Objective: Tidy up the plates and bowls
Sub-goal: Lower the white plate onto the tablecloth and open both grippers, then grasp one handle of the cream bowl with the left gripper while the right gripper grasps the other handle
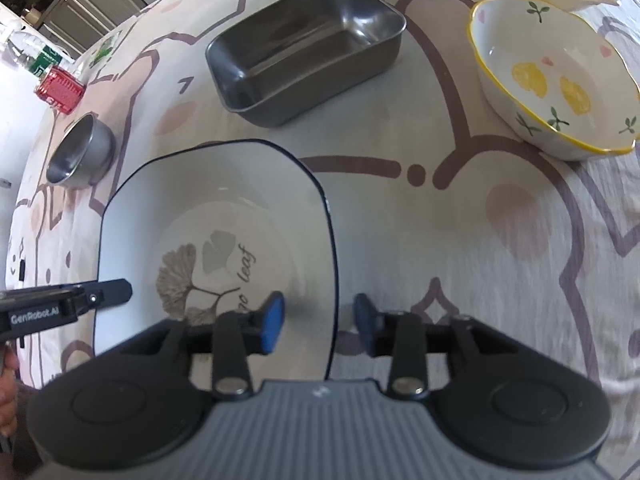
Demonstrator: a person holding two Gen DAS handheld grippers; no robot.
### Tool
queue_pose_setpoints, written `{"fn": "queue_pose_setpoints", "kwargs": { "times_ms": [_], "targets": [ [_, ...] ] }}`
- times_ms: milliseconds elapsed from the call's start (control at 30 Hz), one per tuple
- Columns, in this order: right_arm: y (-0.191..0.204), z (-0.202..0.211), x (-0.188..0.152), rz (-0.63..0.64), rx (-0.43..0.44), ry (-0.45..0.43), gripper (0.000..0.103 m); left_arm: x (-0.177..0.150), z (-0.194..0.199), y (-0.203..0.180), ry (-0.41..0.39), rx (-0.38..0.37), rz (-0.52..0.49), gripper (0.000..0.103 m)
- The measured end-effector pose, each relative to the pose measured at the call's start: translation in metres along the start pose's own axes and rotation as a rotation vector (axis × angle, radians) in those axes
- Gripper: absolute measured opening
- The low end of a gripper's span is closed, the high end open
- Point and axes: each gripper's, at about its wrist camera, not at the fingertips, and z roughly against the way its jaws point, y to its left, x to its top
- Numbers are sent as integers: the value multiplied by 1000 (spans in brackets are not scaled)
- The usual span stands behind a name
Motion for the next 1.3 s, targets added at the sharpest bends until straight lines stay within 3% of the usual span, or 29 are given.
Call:
{"fn": "queue_pose_setpoints", "kwargs": {
  "times_ms": [67,200,333,400,467,567,633,667,767,1033,1167,1300],
  "targets": [
    [0,1,0,3,-7,-3,50,0,-2,-1,12,9,-6,26],
    [-3,1,-1,-9,-17,-2,54,-1,-3,-3,23,16,-16,28],
    [-3,2,-1,-3,-14,-9,59,-2,-1,-1,20,20,-12,39],
    [-2,5,-3,11,-11,-16,62,-2,2,1,10,24,-5,50],
    [-1,9,-5,27,-7,-34,67,-2,8,3,-14,26,1,73],
    [0,21,-7,58,-11,-78,85,-3,20,4,-67,-8,14,93],
    [-2,30,-7,57,-7,-113,100,-2,29,3,-108,-24,19,95],
    [-3,35,-7,54,-1,-133,102,-1,35,1,-133,-26,18,97],
    [-8,56,-4,29,16,-199,103,2,53,-6,-221,-42,4,103],
    [-41,125,14,2,28,-448,103,34,94,-54,-419,-40,-174,103],
    [-83,146,31,-75,17,-575,103,64,105,-78,-506,-61,-240,103],
    [-133,150,51,-231,0,-681,103,95,107,-105,-563,-92,-301,103]
  ]
}}
